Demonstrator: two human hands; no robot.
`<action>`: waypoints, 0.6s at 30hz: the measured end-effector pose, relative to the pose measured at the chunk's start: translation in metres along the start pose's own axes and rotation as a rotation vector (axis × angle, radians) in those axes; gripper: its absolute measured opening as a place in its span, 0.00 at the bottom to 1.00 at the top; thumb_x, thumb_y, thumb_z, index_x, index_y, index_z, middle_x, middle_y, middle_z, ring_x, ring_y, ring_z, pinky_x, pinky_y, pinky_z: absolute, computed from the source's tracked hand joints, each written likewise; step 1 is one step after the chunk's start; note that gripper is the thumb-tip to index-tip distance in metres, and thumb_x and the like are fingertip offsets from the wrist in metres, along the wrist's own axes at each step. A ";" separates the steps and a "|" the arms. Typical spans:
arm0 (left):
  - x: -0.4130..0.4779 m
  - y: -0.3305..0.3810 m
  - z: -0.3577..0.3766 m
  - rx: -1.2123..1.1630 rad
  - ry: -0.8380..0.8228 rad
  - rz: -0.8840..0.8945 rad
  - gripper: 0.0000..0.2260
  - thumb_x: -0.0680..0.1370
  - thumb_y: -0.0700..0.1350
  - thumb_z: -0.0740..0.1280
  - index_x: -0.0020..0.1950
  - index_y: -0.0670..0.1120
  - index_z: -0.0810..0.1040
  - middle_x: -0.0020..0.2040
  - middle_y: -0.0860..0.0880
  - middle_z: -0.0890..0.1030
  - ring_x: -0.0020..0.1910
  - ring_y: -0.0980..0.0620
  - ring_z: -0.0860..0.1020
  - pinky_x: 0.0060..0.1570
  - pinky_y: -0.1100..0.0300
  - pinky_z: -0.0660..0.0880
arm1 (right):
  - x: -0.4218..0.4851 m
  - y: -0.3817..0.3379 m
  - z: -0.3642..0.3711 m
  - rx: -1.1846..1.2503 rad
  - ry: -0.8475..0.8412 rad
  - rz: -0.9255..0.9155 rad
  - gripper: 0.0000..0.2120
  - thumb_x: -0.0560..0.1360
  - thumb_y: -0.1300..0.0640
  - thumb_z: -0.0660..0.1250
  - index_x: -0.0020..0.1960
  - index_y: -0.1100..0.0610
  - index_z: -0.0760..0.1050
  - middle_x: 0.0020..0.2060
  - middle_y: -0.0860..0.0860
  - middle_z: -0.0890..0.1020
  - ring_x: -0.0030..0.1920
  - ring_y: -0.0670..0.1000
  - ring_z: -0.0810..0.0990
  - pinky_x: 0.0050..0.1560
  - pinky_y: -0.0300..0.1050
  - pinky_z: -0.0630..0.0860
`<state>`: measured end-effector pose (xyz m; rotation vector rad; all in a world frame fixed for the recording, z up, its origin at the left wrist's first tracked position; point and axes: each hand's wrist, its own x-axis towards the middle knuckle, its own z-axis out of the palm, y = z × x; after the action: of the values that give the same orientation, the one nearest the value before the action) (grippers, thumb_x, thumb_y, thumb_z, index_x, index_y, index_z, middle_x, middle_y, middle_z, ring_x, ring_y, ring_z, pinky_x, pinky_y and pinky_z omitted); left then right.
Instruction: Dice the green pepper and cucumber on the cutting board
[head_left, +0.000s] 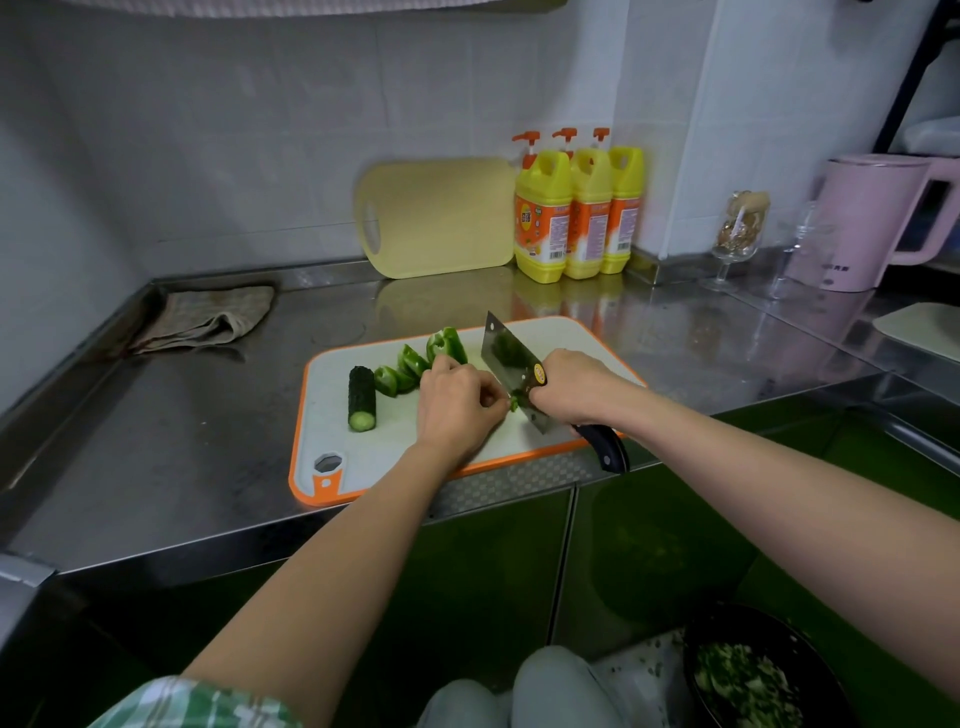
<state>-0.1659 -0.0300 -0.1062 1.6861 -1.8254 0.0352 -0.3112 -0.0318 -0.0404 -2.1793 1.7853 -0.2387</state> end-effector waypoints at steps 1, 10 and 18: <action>0.000 0.000 0.000 -0.003 0.001 -0.006 0.05 0.72 0.51 0.71 0.42 0.52 0.84 0.39 0.52 0.81 0.49 0.48 0.69 0.48 0.52 0.68 | 0.002 0.000 0.003 0.027 0.014 0.007 0.09 0.75 0.61 0.60 0.36 0.59 0.67 0.32 0.57 0.75 0.33 0.58 0.76 0.34 0.44 0.74; -0.002 0.000 -0.002 -0.034 0.018 -0.016 0.03 0.72 0.48 0.72 0.44 0.53 0.85 0.35 0.56 0.77 0.49 0.50 0.68 0.47 0.56 0.66 | 0.000 0.009 -0.009 0.201 0.050 -0.002 0.08 0.77 0.61 0.59 0.40 0.60 0.68 0.32 0.59 0.77 0.29 0.58 0.78 0.34 0.49 0.77; 0.000 0.000 0.000 -0.024 0.026 -0.027 0.02 0.72 0.48 0.72 0.41 0.53 0.84 0.36 0.52 0.78 0.49 0.48 0.69 0.46 0.56 0.66 | -0.007 -0.002 -0.003 0.059 -0.041 0.007 0.07 0.75 0.63 0.59 0.38 0.60 0.68 0.30 0.58 0.76 0.29 0.57 0.78 0.28 0.40 0.72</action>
<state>-0.1659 -0.0303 -0.1065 1.6859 -1.7762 0.0236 -0.3119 -0.0252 -0.0367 -2.1215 1.7410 -0.2405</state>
